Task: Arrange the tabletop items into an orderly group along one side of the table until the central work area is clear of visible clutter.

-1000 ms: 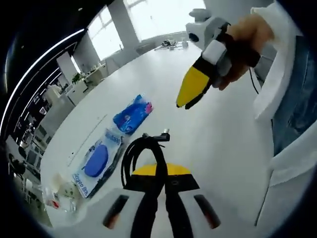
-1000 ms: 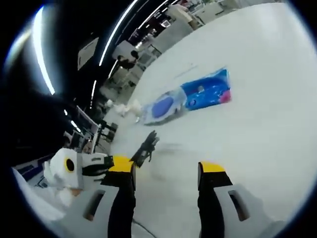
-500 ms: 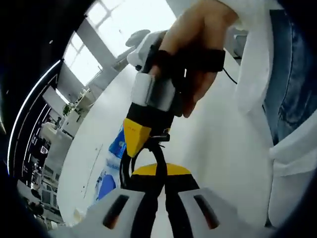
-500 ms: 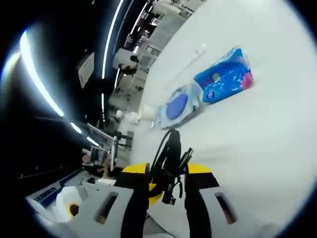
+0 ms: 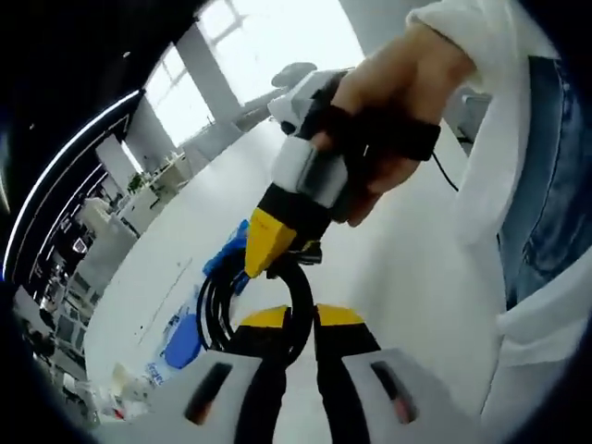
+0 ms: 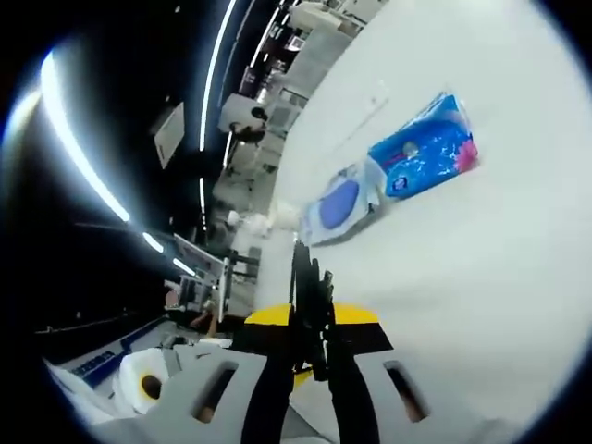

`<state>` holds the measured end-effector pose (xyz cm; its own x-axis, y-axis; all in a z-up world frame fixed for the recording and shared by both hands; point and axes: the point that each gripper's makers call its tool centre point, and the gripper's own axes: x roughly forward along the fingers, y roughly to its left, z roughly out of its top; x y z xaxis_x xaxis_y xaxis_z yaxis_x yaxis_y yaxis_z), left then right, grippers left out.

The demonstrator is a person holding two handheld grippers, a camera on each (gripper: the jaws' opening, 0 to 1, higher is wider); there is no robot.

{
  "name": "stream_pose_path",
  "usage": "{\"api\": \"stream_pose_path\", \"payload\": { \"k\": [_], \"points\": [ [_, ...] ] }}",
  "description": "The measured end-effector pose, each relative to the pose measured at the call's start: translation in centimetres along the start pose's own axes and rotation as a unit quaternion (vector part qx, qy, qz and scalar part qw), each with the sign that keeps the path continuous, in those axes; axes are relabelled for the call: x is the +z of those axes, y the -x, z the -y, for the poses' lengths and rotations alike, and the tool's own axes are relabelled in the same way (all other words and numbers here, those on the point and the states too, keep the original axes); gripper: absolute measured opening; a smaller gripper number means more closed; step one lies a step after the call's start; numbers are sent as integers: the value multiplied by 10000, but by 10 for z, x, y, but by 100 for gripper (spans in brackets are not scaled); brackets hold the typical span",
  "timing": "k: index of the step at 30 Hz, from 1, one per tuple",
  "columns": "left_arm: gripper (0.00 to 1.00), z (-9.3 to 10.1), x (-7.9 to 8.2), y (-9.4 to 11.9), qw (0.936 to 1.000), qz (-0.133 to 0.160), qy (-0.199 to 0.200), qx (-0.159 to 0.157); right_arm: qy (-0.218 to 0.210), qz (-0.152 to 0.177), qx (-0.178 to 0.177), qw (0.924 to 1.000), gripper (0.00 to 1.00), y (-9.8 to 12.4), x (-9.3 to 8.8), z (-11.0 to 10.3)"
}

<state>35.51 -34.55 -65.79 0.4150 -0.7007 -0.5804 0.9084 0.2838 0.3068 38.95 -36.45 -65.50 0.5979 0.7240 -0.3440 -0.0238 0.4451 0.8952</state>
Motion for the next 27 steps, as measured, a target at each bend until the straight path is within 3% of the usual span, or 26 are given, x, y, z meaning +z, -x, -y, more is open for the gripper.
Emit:
{"api": "stream_pose_path", "payload": {
  "k": [2,4,6,8,9,11,16,18,23,27],
  "points": [
    [26,-10,3,4,9988,223,386,194,87,28,1,10000,9,2,1,1],
    [43,-23,6,10,9923,578,1029,373,53,60,35,10000,9,4,4,4],
    [55,-35,4,16,9859,756,1372,596,10,96,58,9999,9,5,5,6],
    [65,-47,-3,24,9742,910,1914,780,0,131,49,9999,9,8,6,7],
    [68,-53,-13,29,9670,851,2234,886,-8,149,38,9999,9,9,8,9],
    [70,-60,-30,37,9602,718,2496,1029,-18,185,12,9998,9,11,5,7],
    [74,-72,-55,58,9552,639,2537,1381,-71,260,-50,9996,10,15,9,12],
    [76,-77,-63,69,9471,686,2751,1501,-104,288,-108,9995,10,15,12,18],
    [83,-93,-86,95,9199,851,3296,1949,-230,385,-182,9988,10,16,20,32],
    [82,-96,-105,109,9123,644,3433,2139,-212,414,-307,9984,10,15,22,36]
  ]
}}
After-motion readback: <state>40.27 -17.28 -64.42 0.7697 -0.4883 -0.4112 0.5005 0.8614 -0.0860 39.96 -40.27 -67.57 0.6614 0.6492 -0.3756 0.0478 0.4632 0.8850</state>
